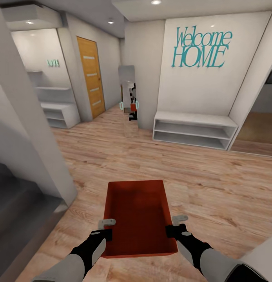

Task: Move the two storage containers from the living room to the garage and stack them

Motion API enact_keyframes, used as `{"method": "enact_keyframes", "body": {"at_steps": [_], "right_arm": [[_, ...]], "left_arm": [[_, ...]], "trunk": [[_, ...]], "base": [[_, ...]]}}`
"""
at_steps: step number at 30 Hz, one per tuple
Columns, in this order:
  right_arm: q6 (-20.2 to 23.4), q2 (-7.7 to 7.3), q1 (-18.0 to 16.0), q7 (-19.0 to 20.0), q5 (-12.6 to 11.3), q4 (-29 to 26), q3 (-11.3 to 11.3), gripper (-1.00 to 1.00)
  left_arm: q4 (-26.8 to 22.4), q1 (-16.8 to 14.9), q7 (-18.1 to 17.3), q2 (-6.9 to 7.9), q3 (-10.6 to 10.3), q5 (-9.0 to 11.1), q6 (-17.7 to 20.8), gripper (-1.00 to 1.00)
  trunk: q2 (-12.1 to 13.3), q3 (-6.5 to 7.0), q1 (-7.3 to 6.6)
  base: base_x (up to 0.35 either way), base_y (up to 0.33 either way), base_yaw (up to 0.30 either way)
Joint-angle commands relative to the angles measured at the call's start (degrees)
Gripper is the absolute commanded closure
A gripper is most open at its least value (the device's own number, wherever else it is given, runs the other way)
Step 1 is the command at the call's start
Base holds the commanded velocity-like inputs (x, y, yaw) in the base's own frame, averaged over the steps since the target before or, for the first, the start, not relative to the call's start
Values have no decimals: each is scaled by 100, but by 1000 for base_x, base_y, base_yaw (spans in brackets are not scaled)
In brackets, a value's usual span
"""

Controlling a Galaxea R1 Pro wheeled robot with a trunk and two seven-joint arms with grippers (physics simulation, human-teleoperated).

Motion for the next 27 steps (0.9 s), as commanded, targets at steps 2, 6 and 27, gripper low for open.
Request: {"method": "enact_keyframes", "body": {"at_steps": [2, 6, 27], "right_arm": [[-31, -29, -6, -44, -85, 41, -44, 100], [-31, -29, -6, -44, -85, 39, -44, 100], [-34, -31, -6, -44, -85, 42, -45, 100]], "left_arm": [[-32, 0, 58, 99, -47, -129, 41, 100], [-32, 0, 58, 99, -35, -129, 40, 100], [-32, 0, 58, 99, -31, -129, 15, 100]], "trunk": [[-4, -6, 4], [-4, -6, 4], [-4, -6, 4]], "base": [[323, 0, 0], [323, 0, 0], [323, 0, 0]]}}
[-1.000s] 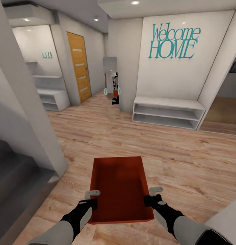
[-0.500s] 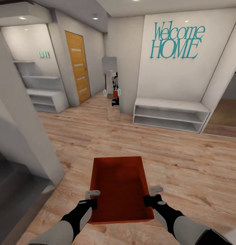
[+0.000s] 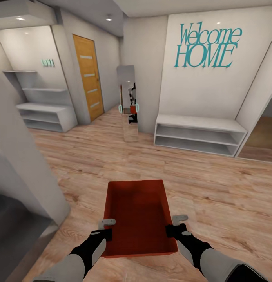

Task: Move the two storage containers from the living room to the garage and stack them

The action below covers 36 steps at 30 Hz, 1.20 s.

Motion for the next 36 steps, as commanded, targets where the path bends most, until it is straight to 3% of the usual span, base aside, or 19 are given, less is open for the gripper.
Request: {"method": "enact_keyframes", "body": {"at_steps": [1, 36], "right_arm": [[-29, -17, -7, -45, -82, 67, -61, 100], [-29, -3, -7, -45, -82, 67, -56, 100]], "left_arm": [[-33, 0, 51, 107, -38, -131, 41, 100], [-33, 0, 51, 98, -20, -131, 14, 100]], "trunk": [[-4, -6, 4], [-4, -6, 4]], "base": [[323, 0, 0], [323, 0, 0]]}}
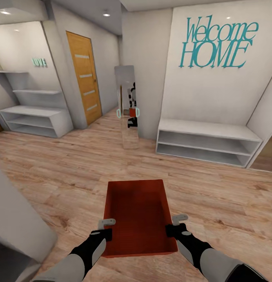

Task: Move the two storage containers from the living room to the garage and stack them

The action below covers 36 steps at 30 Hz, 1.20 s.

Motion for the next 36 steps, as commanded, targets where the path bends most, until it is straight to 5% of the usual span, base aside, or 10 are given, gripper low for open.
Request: {"method": "enact_keyframes", "body": {"at_steps": [1, 36], "right_arm": [[-27, -4, -7, -37, -94, 83, -56, 100], [-27, -14, -7, -37, -94, 92, -56, 100]], "left_arm": [[-38, 0, 60, 93, -22, -140, 38, 100], [-29, 0, 69, 67, -22, -140, 38, 100]], "trunk": [[-4, -6, 4], [-4, -6, 4]], "base": [[323, 0, 0], [323, 0, 39]]}}
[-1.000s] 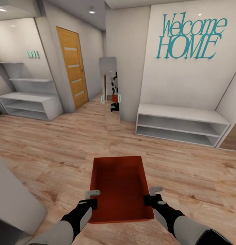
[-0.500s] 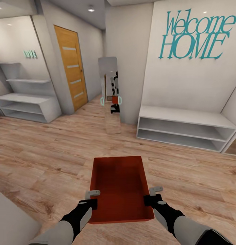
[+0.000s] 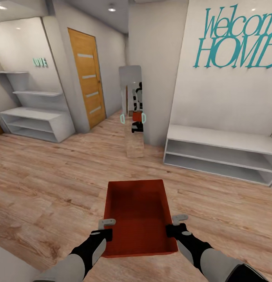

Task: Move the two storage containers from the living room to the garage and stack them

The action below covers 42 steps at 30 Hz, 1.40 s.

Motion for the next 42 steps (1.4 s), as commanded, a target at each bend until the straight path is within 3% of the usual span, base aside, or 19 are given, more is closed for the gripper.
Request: {"method": "enact_keyframes", "body": {"at_steps": [1, 13, 32, 42], "right_arm": [[-31, -4, -7, -43, -78, 95, -74, 100], [-31, -4, -7, -43, -78, 95, -74, 100], [-31, -4, -6, -43, -78, 96, -74, 100], [-31, -4, -7, -43, -78, 95, -74, 100]], "left_arm": [[-33, 0, 62, 76, -31, -130, 40, 100], [-33, 0, 62, 76, -31, -130, 41, 100], [-33, 0, 62, 76, -31, -130, 40, 100], [-33, 0, 62, 76, -31, -130, 47, 100]], "trunk": [[-4, -5, 4], [-4, -5, 4], [-4, -5, 4], [-4, -5, 4]], "base": [[323, 0, 264], [323, 0, 268], [323, 0, 19], [323, 0, 234]]}}
